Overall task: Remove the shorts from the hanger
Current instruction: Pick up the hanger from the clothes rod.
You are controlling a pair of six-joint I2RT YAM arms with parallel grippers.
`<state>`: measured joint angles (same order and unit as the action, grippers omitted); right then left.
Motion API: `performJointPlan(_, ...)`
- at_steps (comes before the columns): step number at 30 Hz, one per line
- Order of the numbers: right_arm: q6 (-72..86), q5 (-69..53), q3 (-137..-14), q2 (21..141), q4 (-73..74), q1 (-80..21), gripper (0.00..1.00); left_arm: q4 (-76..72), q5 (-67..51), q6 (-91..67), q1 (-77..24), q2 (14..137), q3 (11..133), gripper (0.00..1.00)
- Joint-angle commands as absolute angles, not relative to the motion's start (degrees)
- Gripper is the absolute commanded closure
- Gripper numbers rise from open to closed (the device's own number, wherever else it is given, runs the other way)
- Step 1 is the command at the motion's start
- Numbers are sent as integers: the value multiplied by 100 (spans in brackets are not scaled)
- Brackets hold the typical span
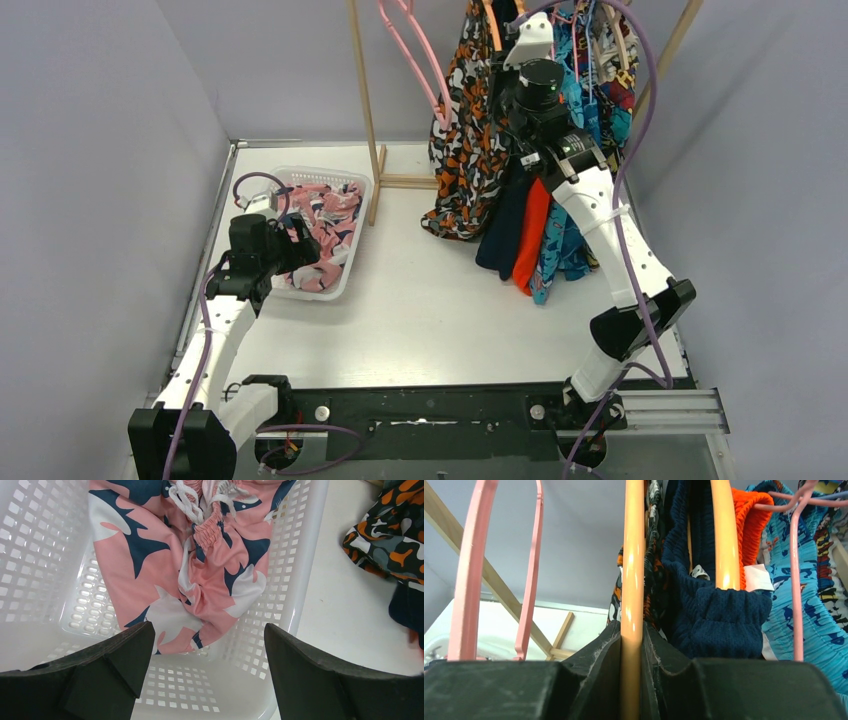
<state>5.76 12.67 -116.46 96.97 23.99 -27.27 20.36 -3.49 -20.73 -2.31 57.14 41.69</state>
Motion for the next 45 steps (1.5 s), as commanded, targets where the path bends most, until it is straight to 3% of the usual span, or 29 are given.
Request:
performJointPlan(1, 94, 1569, -11584, 9489, 771, -2877, 100, 1741, -419, -2021, -220, 5677, 4228, 19)
performJointPlan(11, -81, 1855, -11040, 9197, -136, -3103, 100, 1738, -413, -2021, -213, 5667, 4230, 19)
performJointPlan(23, 365, 1568, -10913, 8837, -162, -3122, 100, 1746, -405, -2021, -211, 5643, 4233, 19)
performJointPlan(33, 712, 1660, -10992, 8703, 462, -3164, 100, 1754, -407, -2021, -211, 5640, 4236, 19)
performJointPlan(45, 1327, 868, -9684, 7732, 1403, -3190, 100, 1746, -391, -2021, -202, 5663, 4243, 19)
